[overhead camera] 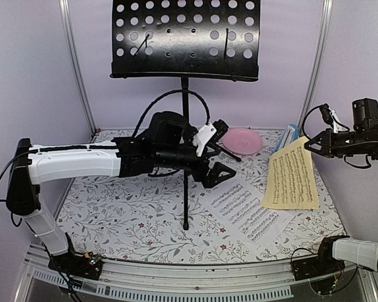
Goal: Set up the instrument practice props
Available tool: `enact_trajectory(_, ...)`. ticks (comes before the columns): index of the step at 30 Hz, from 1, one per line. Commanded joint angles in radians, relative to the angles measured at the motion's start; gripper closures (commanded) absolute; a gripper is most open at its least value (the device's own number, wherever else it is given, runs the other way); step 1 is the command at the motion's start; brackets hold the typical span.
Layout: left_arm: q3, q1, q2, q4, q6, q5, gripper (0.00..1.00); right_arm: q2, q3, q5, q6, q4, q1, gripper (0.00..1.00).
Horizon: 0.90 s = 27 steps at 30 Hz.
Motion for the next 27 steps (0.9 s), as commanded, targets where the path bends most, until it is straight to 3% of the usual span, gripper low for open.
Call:
enact_trajectory(1, 0.087, 0.010, 0.027, -0.032, 0.091, 0.096, 0.01, 0.020, 0.065, -0.027, -0.077, -0.110, 0.114, 1.00)
enact_trajectory(7, 0.133, 0.014, 0.052, -0.046, 0.167, 0.193, 0.01, 0.116, 0.182, 0.005, -0.079, -0.163, 0.349, 1.00)
enact_trajectory(16, 0.102, 0.013, 0.039, -0.006, 0.273, 0.282, 0.05, 0.205, 0.375, 0.003, -0.105, -0.236, 0.539, 1.00)
enact_trajectory(27, 0.120, 0.012, 0.063, -0.019, 0.308, 0.240, 0.07, 0.228, 0.460, -0.036, -0.089, -0.317, 0.637, 1.00)
